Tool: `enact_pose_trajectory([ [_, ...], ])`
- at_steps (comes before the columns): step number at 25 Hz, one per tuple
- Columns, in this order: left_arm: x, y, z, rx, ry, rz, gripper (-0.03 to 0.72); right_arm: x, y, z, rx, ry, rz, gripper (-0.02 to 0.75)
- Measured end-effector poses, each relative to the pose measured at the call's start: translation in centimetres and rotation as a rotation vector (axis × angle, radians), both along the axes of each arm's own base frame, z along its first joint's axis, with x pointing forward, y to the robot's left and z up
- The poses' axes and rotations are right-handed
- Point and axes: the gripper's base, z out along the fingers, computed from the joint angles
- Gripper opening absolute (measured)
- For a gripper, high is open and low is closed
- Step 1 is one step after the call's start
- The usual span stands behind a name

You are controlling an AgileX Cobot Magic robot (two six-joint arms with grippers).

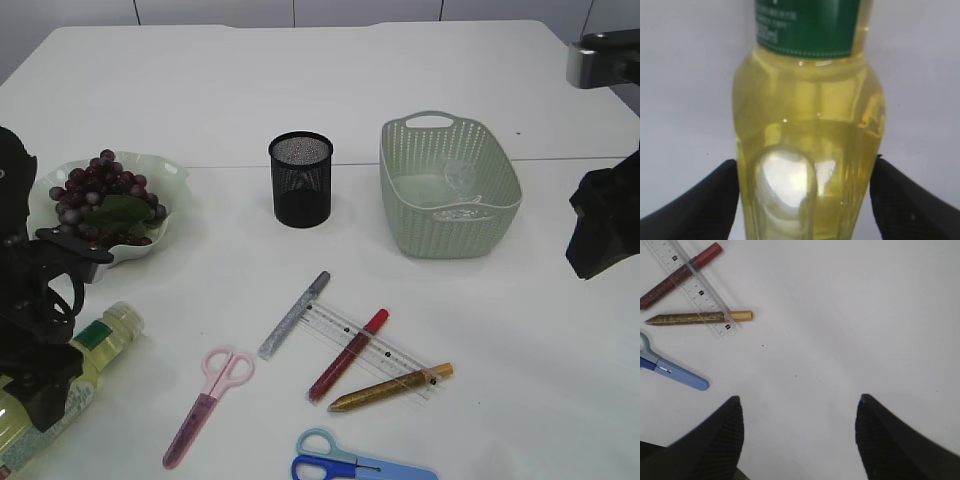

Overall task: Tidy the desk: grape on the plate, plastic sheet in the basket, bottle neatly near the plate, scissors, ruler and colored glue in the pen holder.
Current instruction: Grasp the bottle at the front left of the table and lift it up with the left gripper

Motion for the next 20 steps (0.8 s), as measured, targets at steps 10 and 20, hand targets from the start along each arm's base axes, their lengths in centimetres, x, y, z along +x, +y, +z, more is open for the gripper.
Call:
enact_pose_trajectory([
  [10, 0.1, 0.0, -1.8, 0.021, 0.053, -0.005, 0.584, 0.0, 0.0, 0.0, 0.000, 0.000, 0.001, 0.515],
  [20, 0.1, 0.0, -2.0, 0.024, 0.066, -0.003, 0.458, 0.0, 0.0, 0.0, 0.000, -0.002, 0.001, 0.515],
])
